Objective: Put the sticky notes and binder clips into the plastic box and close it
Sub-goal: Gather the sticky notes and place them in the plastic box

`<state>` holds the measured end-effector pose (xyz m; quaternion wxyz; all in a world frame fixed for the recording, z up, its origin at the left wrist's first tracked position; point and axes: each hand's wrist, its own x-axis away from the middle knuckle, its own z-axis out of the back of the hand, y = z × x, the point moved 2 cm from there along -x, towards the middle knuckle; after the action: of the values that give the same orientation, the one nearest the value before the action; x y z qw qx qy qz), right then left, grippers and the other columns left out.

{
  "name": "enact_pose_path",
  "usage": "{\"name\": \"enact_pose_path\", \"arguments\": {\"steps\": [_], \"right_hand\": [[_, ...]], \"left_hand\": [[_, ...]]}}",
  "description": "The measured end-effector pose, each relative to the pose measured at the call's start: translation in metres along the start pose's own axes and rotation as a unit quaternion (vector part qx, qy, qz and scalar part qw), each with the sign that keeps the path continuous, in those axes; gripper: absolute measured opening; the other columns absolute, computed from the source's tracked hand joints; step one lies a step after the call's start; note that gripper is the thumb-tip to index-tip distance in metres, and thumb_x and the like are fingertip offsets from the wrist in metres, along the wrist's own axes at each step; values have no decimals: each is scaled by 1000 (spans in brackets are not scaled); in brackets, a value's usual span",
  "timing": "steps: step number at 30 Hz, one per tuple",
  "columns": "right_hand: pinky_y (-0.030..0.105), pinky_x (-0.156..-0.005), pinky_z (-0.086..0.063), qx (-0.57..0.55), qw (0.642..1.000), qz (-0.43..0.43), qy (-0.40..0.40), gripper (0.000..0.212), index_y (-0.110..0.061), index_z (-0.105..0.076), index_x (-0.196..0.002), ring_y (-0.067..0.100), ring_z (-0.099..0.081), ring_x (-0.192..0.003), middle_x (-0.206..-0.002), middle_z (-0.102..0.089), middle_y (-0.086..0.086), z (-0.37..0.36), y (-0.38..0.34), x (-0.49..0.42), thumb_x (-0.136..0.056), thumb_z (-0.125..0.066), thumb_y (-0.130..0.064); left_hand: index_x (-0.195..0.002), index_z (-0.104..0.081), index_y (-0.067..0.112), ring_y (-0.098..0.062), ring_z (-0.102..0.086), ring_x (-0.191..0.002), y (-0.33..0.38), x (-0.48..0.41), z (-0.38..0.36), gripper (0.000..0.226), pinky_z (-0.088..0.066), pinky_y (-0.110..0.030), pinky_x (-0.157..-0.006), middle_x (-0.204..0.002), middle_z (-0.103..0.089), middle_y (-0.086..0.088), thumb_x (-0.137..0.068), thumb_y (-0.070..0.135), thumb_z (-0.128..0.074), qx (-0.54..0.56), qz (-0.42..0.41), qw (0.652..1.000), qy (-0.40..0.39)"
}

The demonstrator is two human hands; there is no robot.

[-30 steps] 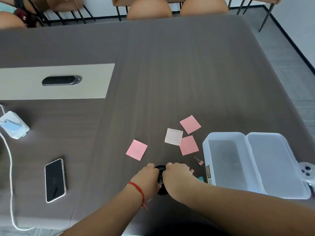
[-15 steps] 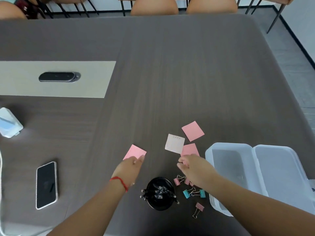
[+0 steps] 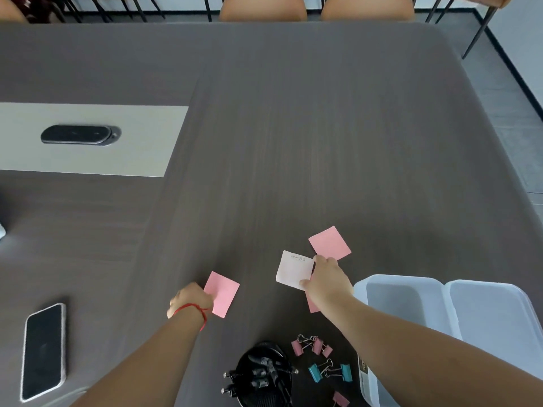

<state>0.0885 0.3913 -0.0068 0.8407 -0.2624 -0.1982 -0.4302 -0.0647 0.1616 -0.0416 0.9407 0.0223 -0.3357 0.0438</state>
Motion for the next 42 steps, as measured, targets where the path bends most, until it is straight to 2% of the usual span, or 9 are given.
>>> {"name": "enact_pose_path", "arguments": {"steps": [5, 9, 15, 19, 24, 29, 33, 37, 42], "right_hand": [[32, -82, -52, 65, 998, -9, 5, 52, -10, -40, -125, 25, -59, -105, -119, -47, 10, 5, 1, -6, -82, -69, -20], [26, -85, -52, 120, 993, -10, -18, 51, -5, -39, -127, 22, -59, -106, -120, -48, 11, 4, 10, -4, -85, -65, -20], [28, -90, -51, 103, 992, -53, -50, 54, 0, -36, -133, 23, -56, -115, -127, -49, 15, -13, 19, -3, -88, -62, -17], [32, -90, -50, 64, 991, -81, -89, 45, -5, -44, -129, 26, -58, -117, -126, -56, 11, -14, 19, -9, -88, -61, -10], [35, -86, -51, 139, 985, -9, -103, 31, -11, -61, -117, 28, -59, -110, -116, -62, 7, 26, 13, -15, -86, -59, -9], [34, -72, -46, 88, 988, -43, -123, 16, -8, -59, -78, 28, -57, -66, -68, -55, 5, 70, 10, -70, -74, -55, -23], [34, -79, -47, 43, 993, -75, -79, 14, -15, -56, -98, 29, -59, -97, -85, -54, 2, 56, 26, -90, -88, -54, -26], [34, -82, -46, 46, 989, -124, 66, 44, -14, -46, -124, 25, -50, -112, -123, -47, 6, 37, 34, -89, -86, -61, -27], [31, -74, -44, -68, 986, -146, -37, 18, -18, -57, -93, 27, -64, -95, -81, -58, -1, 39, 43, -92, -78, -62, -26]], "left_hand": [[-95, -62, 8, -28, -62, -78, 44, 21, 12, 18, -45, -29, -67, -91, -67, -11, -88, 24, -60, 172, -127, 976, -40], [-84, -57, 11, -6, -51, -43, 108, 47, 1, 10, -38, -18, -45, -71, -60, -4, -89, 18, -64, 301, -171, 915, -207], [-115, -61, 11, -30, -46, -113, 156, 62, -41, 36, -48, -37, -83, -124, -47, -11, -81, 23, -61, -3, -187, 982, -35], [-124, -50, 9, -33, -44, -120, 162, 72, -48, 42, -50, -42, -87, -130, -44, -14, -82, 11, -55, -6, -144, 989, -6], [-117, -40, 2, -38, -61, -108, 155, 62, -51, 36, -51, -44, -85, -116, -63, -19, -83, 5, -50, 108, -117, 987, -26], [-113, -60, 2, -33, -62, -96, 131, 45, -44, 30, -46, -31, -77, -115, -67, -19, -85, 8, -58, 159, -137, 976, -55], [-111, -63, 2, -28, -58, -87, 112, 40, -45, 28, -43, -30, -75, -111, -69, -18, -83, 8, -62, 226, -118, 964, -76], [-115, -61, 3, -29, -59, -80, 92, 39, -46, 30, -47, -31, -67, -101, -66, -15, -85, 7, -61, 301, -66, 944, -116], [-105, -55, 11, -16, -45, -51, 98, 62, -32, 19, -37, -12, -33, -76, -57, -6, -89, 1, -54, 486, 34, 851, -196]]}}
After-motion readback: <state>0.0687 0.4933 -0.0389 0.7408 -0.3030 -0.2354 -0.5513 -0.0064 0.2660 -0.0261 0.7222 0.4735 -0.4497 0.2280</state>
